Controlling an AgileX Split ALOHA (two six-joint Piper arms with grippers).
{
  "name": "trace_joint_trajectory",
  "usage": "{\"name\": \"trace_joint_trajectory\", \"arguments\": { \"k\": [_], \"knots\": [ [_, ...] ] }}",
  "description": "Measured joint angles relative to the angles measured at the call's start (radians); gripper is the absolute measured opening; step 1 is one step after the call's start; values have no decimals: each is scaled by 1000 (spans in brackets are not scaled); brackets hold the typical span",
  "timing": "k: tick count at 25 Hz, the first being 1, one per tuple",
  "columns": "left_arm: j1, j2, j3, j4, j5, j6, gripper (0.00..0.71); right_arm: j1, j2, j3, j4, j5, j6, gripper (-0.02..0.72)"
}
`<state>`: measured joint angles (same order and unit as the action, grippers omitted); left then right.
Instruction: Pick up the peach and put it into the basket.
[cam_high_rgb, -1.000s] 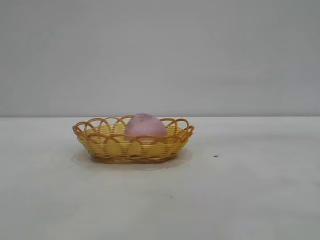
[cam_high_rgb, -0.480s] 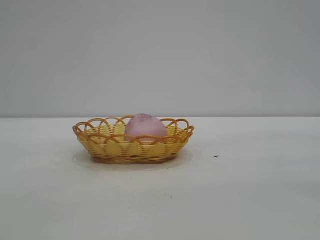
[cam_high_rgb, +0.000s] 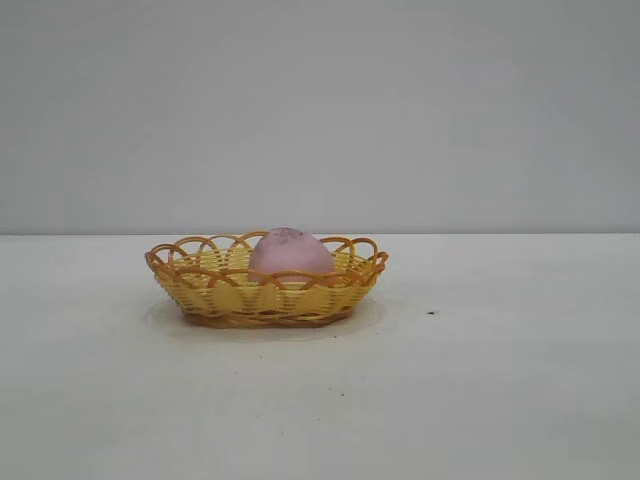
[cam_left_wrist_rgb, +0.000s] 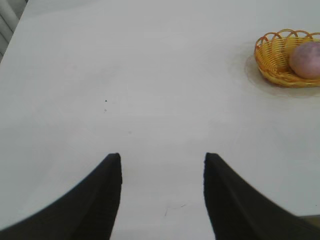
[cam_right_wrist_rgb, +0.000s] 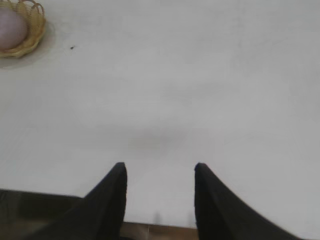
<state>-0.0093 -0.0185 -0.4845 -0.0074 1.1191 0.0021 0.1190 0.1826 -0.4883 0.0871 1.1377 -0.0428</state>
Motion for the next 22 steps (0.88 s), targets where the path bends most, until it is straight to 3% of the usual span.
{"name": "trace_joint_trajectory", "arguments": {
  "k": [11, 22],
  "knots": [
    [0, 0, 0, 0, 0, 0, 326, 0, -190, 0, 9, 0, -23, 320],
    [0, -2, 2, 0, 2, 0, 326, 0, -199, 0, 27, 4, -27, 320]
  ]
}}
